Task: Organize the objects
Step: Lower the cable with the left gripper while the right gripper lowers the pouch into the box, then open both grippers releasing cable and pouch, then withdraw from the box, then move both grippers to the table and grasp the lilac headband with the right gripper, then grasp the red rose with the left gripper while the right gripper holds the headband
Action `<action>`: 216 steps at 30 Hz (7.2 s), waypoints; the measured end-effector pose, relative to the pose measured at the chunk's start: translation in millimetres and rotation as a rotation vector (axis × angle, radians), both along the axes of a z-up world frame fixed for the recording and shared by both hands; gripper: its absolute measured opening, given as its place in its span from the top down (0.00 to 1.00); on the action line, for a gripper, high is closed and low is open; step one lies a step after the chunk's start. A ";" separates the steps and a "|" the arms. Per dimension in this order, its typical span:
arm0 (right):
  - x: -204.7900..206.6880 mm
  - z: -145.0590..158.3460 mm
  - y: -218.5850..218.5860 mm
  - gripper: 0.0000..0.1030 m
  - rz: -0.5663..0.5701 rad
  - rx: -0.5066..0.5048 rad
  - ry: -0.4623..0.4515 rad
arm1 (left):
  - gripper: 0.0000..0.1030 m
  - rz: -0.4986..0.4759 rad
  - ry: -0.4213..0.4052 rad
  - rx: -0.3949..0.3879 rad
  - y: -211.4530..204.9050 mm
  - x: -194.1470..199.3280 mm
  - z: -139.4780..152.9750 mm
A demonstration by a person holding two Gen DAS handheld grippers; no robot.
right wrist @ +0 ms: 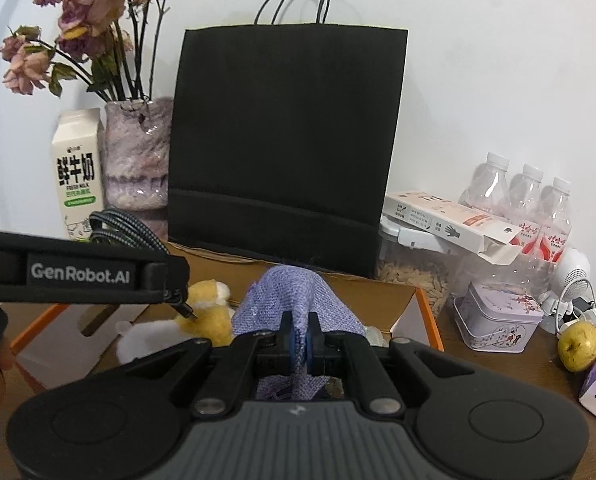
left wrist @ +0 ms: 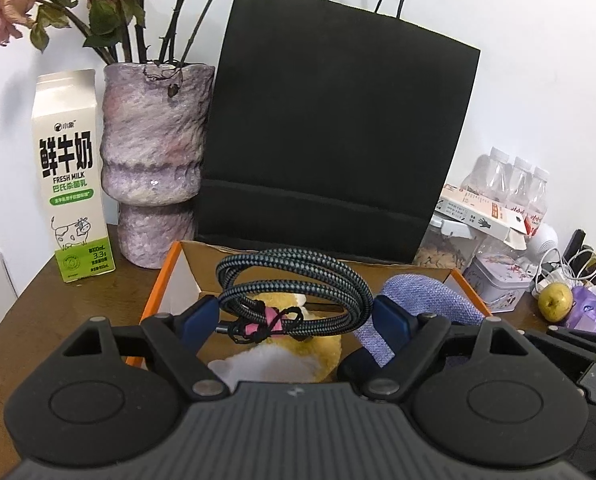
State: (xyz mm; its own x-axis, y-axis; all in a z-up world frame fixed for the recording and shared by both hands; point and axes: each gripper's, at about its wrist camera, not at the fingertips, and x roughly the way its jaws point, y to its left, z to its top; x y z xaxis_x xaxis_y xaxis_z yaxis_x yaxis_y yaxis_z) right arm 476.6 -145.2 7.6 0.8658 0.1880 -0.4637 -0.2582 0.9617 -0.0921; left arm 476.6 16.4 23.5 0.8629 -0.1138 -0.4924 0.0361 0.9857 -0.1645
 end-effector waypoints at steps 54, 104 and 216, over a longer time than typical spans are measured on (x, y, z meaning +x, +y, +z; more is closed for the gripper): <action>-58.5 37.3 -14.1 0.00 -0.021 0.007 0.015 | 0.00 0.011 0.029 0.019 7.3 -53.4 34.6; -327.0 16.0 -89.4 0.00 -0.053 0.033 -0.024 | 0.00 0.042 0.031 0.079 -37.9 -301.4 26.8; -296.9 -67.6 -149.9 0.68 -0.066 0.045 -0.002 | 0.10 0.120 0.174 0.066 -31.3 -275.3 -91.3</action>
State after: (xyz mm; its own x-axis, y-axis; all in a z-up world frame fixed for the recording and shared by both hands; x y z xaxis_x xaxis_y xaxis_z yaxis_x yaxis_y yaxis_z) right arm 179.7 -295.1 -60.0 0.8778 0.1515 -0.4544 -0.1944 0.9797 -0.0490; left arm 201.3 -14.9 -67.8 0.7697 0.0219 -0.6381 -0.1049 0.9902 -0.0925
